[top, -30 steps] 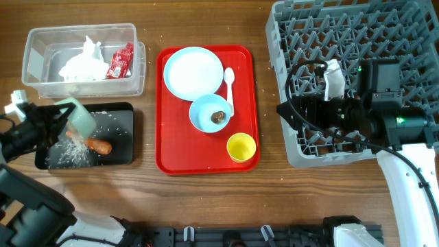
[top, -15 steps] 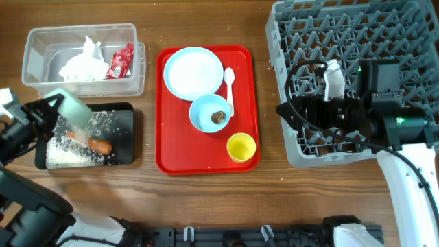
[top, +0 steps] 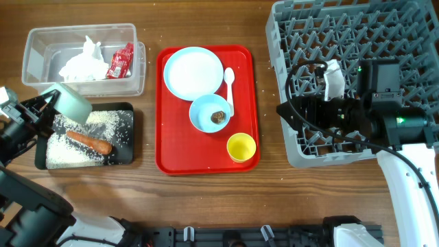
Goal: Sort waste into correct bins and load items into the dishwasher rack
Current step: 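Return the green bowl to the red tray, grasp the light-blue bowl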
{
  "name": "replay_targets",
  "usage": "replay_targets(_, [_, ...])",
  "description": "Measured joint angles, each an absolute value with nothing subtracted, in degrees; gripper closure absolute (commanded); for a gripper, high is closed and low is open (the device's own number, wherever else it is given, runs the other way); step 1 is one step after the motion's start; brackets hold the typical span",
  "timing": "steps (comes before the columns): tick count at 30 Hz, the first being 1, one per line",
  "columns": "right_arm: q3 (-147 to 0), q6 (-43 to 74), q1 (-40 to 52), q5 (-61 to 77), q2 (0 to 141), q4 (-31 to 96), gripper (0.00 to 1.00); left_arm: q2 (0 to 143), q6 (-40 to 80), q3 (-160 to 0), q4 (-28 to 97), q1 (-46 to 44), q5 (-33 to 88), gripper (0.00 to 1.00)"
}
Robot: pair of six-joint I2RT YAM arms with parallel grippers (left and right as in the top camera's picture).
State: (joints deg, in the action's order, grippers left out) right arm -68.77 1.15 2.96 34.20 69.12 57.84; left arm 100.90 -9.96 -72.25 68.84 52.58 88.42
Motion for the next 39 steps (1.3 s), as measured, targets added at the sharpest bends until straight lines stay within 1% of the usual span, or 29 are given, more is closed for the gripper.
replay_targets(8, [-68.8, 1.1, 3.0, 34.2, 69.1, 57.8, 0.00, 100.9, -10.0, -72.2, 69.4, 52.6, 88.4, 0.96])
replay_targets(13, [-68.8, 1.2, 3.0, 34.2, 69.1, 57.9, 0.00, 100.9, -11.2, -72.3, 72.8, 51.7, 87.1, 0.96])
replay_targets(18, [-68.8, 1.2, 3.0, 34.2, 69.1, 57.8, 0.00, 100.8, -11.8, -72.3, 75.0, 48.5, 81.8, 0.96])
replay_targets(21, [-68.8, 1.2, 3.0, 34.2, 69.1, 57.8, 0.00, 98.4, -11.8, -72.3, 73.7, 43.9, 80.3, 0.96])
replay_targets(27, [-68.8, 1.2, 3.0, 34.2, 69.1, 57.8, 0.00, 86.8, -11.8, -72.3, 71.8, 26.2, 71.1, 0.96])
replay_targets(28, [-68.8, 1.2, 3.0, 34.2, 69.1, 57.8, 0.00, 85.1, -11.8, -72.3, 71.4, 20.4, 67.1, 0.96])
replay_targets(29, [-68.8, 1.2, 3.0, 34.2, 69.1, 57.8, 0.00, 84.7, -11.7, -72.3, 70.8, 17.5, 64.8, 0.96])
replay_targets(31, [-68.8, 1.2, 3.0, 34.2, 69.1, 57.8, 0.00, 84.6, -9.9, -72.4, 69.3, 8.9, 58.1, 0.96])
replay_targets(34, [-68.8, 1.2, 3.0, 34.2, 69.1, 57.8, 0.00, 84.6, -4.2, -72.4, 67.4, -3.7, 43.5, 0.96])
replay_targets(36, [-68.8, 1.2, 3.0, 34.2, 69.1, 57.6, 0.00, 84.7, 1.1, -72.4, 66.9, -12.5, 30.9, 0.96])
replay_targets(37, [-68.8, 1.2, 3.0, 34.2, 69.1, 57.6, 0.00, 84.8, 2.6, -72.4, 66.9, -15.0, 27.9, 0.96])
replay_targets(39, [-68.8, 1.2, 3.0, 34.2, 69.1, 57.3, 0.00, 85.5, 7.5, -72.4, 66.7, -22.8, 17.0, 0.96])
